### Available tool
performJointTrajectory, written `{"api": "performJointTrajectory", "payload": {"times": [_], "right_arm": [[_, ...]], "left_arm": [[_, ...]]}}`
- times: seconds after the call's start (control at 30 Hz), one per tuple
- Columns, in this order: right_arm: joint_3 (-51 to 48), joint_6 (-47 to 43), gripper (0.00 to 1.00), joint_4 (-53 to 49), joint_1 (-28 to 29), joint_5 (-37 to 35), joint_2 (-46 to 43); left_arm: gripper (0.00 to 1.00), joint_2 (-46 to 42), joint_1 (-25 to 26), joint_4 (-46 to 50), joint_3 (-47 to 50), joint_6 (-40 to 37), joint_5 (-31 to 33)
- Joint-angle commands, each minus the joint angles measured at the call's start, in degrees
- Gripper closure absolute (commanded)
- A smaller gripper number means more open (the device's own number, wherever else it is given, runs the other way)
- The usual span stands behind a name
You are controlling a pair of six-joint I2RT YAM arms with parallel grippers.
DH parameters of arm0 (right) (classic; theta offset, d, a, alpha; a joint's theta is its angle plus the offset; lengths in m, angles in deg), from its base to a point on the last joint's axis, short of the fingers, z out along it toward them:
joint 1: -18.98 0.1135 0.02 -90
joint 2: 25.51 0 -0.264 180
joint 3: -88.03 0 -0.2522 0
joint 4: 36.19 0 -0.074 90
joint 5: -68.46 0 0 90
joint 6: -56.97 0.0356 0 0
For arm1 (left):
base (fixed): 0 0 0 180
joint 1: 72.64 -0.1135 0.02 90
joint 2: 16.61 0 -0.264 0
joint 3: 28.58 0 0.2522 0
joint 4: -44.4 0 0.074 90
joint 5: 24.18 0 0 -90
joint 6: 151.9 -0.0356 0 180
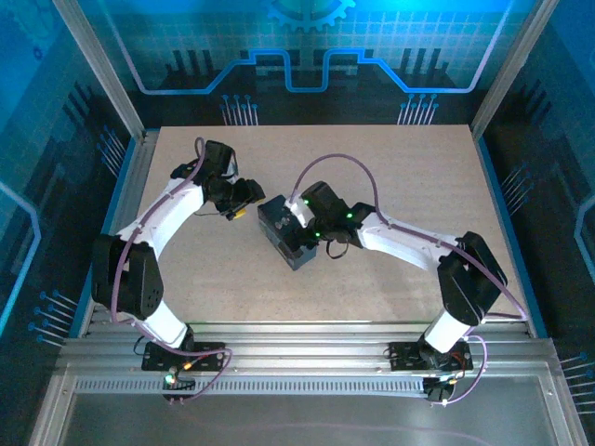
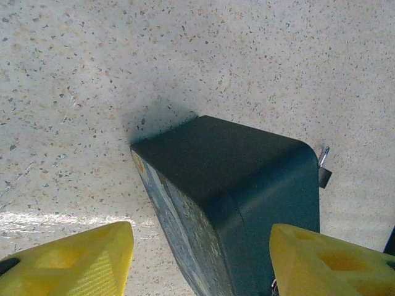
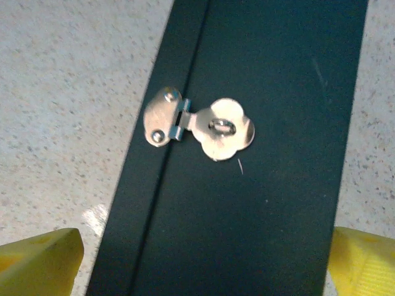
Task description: Unlock a padlock with a key
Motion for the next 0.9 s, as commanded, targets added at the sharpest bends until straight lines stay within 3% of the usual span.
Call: {"api": "performJointTrajectory", "payload": {"times": [0.0, 0.13, 0.2, 0.37, 0.5, 0.7, 0.87], "right_arm": [[3.21, -2.23, 0.0, -4.08, 1.76, -5.03, 2.71], [3.39, -0.16, 0.24, -3.94, 1.13, -3.28, 4.24], [2.18, 1.85, 0.27, -1.8, 0.2, -0.28, 3.47], [-4.34, 12.95, 0.28, 9.82, -6.36, 14.32, 0.62], [-13.51, 31.22, 0.26, 28.18, -14.28, 25.41, 1.64], [-16.6, 46.72, 0.19, 43.4, -16.85, 28.88, 8.31], [-13.34, 44.43, 0.13, 40.37, -16.9, 28.19, 11.26]], "left_arm": [[0.39, -2.15, -0.78, 0.74, 0.74, -1.08, 0.81], [0.39, -1.96, -0.87, 0.77, 0.21, -1.15, 0.66], [0.39, -1.78, -0.8, 0.93, -0.03, -1.37, 0.81], [0.39, -1.78, -0.88, 1.9, -0.5, -2.42, 2.5], [0.39, -1.87, -0.79, 2.02, -1.33, -2.9, 3.03], [0.39, 1.91, 2.95, 1.84, -2.79, -4.33, 4.68], [0.39, 6.22, 5.37, 0.36, -3.01, -2.89, 5.65]]}}
